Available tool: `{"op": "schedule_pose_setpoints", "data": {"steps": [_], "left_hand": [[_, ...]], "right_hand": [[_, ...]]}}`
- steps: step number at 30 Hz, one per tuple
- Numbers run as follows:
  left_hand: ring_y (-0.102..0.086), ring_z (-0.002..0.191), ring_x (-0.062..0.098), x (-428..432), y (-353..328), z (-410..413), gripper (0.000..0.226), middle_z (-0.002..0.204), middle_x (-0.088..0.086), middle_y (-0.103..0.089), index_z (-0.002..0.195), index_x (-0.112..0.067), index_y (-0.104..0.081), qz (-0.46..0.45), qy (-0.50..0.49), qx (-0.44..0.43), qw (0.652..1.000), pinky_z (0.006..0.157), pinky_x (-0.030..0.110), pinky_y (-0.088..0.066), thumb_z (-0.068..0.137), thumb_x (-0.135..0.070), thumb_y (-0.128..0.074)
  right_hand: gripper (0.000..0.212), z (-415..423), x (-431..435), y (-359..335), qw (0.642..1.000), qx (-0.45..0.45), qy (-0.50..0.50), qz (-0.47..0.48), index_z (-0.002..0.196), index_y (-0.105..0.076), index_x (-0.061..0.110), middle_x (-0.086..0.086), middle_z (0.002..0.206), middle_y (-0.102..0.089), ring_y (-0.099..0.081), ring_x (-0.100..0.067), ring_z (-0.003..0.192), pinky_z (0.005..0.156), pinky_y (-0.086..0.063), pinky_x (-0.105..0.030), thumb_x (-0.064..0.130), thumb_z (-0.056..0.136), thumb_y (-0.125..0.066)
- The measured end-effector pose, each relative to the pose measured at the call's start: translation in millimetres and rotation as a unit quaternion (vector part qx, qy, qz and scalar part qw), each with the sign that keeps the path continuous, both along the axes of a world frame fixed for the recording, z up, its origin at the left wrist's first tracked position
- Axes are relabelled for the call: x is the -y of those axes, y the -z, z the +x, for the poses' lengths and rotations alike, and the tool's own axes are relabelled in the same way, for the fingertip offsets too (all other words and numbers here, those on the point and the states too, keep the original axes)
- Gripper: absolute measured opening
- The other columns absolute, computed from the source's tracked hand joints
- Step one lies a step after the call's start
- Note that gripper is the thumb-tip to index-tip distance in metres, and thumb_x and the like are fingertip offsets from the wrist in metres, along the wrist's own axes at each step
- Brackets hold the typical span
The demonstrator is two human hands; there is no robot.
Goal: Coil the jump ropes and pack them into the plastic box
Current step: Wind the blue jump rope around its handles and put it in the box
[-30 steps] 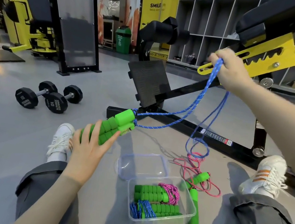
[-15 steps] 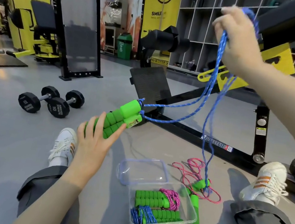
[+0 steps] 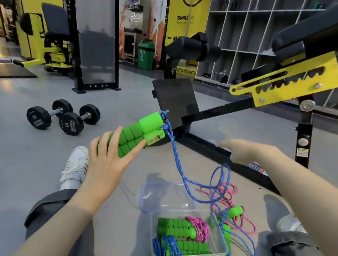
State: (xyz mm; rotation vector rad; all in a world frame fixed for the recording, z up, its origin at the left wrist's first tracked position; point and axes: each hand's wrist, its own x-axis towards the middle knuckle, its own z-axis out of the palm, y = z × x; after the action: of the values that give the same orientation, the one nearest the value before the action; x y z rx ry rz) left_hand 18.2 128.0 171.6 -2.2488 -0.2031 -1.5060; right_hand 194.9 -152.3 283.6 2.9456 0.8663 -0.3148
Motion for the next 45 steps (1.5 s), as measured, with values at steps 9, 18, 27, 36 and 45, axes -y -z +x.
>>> {"op": "schedule_pose_setpoints", "data": {"steps": [9,18,27,36,45], "left_hand": [[-0.039,0.118,0.041,26.6,-11.9,13.2,0.098,0.136,0.026,-0.034,0.14,-0.033,-0.04,-0.027,0.046,0.017,0.998,0.095,0.051,-0.029,0.062,0.024,-0.057],[-0.034,0.119,0.041,16.2,-11.1,10.2,0.087,0.138,0.031,-0.035,0.14,-0.033,-0.038,-0.135,0.026,0.028,0.99,0.094,0.052,-0.027,0.073,0.018,-0.056],[-0.036,0.118,0.045,2.4,-7.4,8.0,0.074,0.138,0.031,-0.035,0.139,-0.032,-0.043,-0.176,0.028,0.047,0.983,0.092,0.054,-0.03,0.082,0.014,-0.055],[-0.035,0.118,0.041,18.6,-44.7,15.0,0.08,0.137,0.028,-0.033,0.14,-0.033,-0.039,-0.131,0.072,0.074,0.986,0.094,0.053,-0.027,0.078,0.014,-0.055],[-0.035,0.119,0.04,40.5,-85.7,-11.8,0.082,0.137,0.025,-0.03,0.141,-0.033,-0.037,-0.092,0.092,0.09,0.987,0.093,0.053,-0.029,0.077,0.014,-0.057]], "right_hand": [[0.065,-52.1,-66.3,66.6,0.8,-0.417,-0.042,0.43,0.13,-0.045,0.022,-0.008,0.095,-0.066,-0.061,-0.017,0.094,0.096,-0.038,-0.029,0.016,0.072,-0.073],[0.039,-31.7,-45.7,100.0,0.991,-0.1,0.007,0.092,0.082,-0.073,0.015,0.0,0.072,-0.061,-0.053,-0.018,0.079,0.074,-0.039,-0.027,0.036,0.095,-0.044],[0.038,15.9,-14.4,25.0,0.848,-0.012,0.233,0.476,0.065,-0.052,0.009,-0.011,0.065,-0.056,-0.053,-0.022,0.052,0.053,-0.045,-0.029,0.019,0.098,-0.036],[0.046,-27.6,-35.1,-146.7,0.756,0.252,0.106,0.595,0.081,-0.059,0.013,-0.001,0.071,-0.054,-0.054,-0.022,0.066,0.064,-0.047,-0.031,0.041,0.101,-0.029],[0.045,-75.4,-27.9,-198.6,0.715,0.208,0.061,0.664,0.06,-0.04,0.019,0.003,0.062,-0.045,-0.045,-0.013,0.051,0.056,-0.044,-0.028,0.037,0.101,-0.032]]}}
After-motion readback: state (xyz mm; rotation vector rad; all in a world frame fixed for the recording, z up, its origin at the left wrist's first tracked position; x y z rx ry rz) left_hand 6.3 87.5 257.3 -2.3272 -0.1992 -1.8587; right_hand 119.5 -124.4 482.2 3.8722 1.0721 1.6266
